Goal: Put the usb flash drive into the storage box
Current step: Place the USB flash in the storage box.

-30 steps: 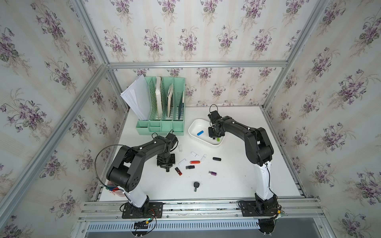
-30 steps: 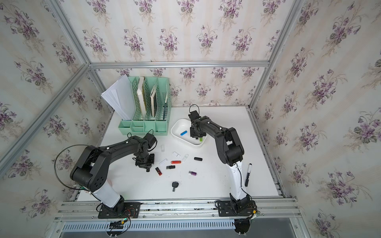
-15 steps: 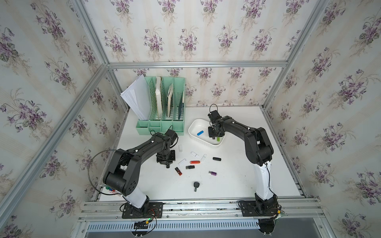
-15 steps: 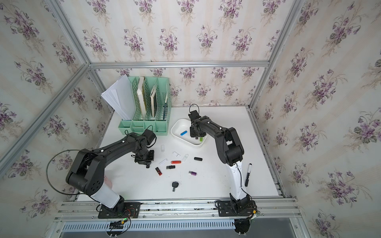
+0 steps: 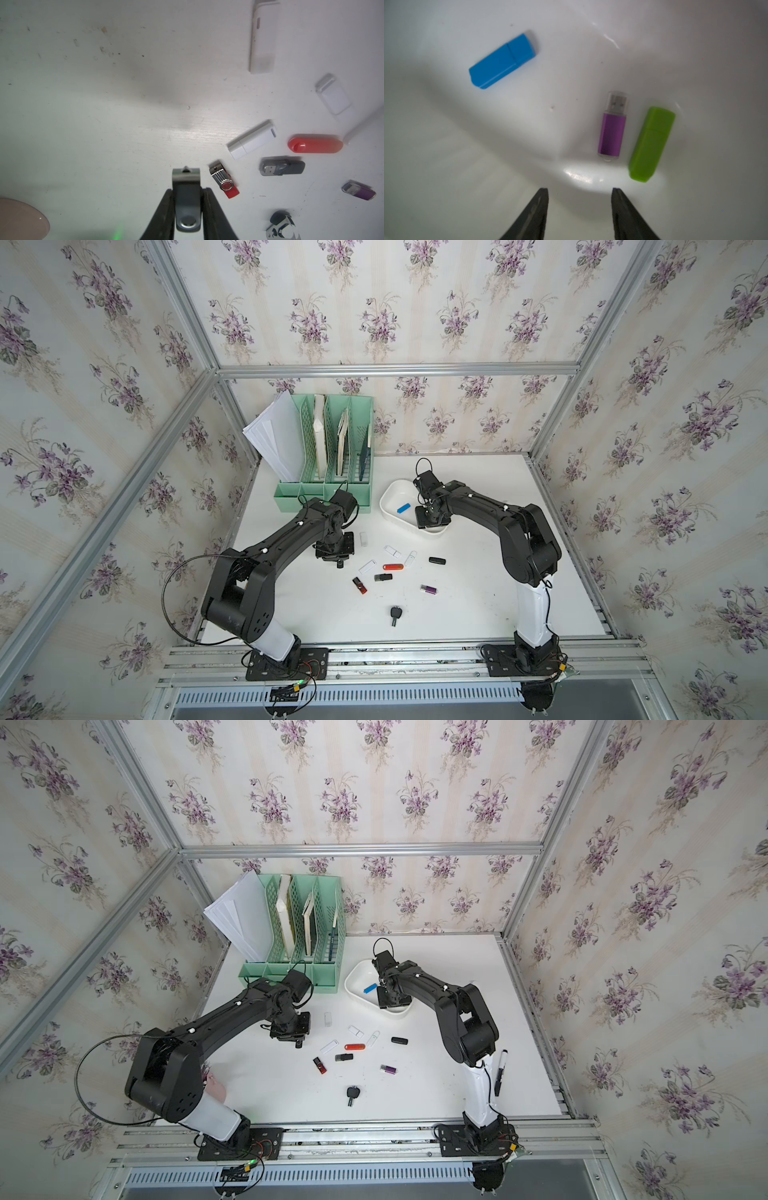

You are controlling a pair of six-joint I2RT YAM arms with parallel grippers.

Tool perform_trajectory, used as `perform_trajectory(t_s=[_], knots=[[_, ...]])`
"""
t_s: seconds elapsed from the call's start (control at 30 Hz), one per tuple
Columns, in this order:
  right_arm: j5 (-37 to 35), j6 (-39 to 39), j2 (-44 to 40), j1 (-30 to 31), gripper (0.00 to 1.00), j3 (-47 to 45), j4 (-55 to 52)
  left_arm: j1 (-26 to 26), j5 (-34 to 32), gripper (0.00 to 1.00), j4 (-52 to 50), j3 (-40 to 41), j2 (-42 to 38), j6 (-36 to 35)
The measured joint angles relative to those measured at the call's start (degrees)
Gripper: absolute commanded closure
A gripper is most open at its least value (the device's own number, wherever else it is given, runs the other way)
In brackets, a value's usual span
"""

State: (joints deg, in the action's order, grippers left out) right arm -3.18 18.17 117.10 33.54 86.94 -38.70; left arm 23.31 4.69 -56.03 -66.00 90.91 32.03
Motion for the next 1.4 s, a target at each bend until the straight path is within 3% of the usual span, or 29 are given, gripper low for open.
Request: perform_trajectory(t_s=[0.23,0.47,0.83,1.07,1.4], knots=[[2.19,1.36,-3.63,2.51,0.45,-4.31,-0.22,0.15,0.70,0.74,-1.53,-6.01,0.98,-0.22],[-1.57,4.39,-12.00,2.67,0.43,-5.11,-0.04,3.08,1.77,0.74,-4.15,-18.10,5.62,-1.25],[-7.39,10.23,-32.04,-5.05,0.42,-20.22,-1.70,8.44,9.18,0.74,-4.31,-43.60,23.41,-2.23],[-7.69,12.59,-38.58,-6.58,0.42,-26.58,-3.52,9.35,15.87,0.74,-3.28,-58.97,39.17,-3.15],[-6.80,14.91,-39.60,-6.93,0.42,-31.28,-3.48,9.68,20.85,0.74,-2.54,-65.77,48.59,-3.50]])
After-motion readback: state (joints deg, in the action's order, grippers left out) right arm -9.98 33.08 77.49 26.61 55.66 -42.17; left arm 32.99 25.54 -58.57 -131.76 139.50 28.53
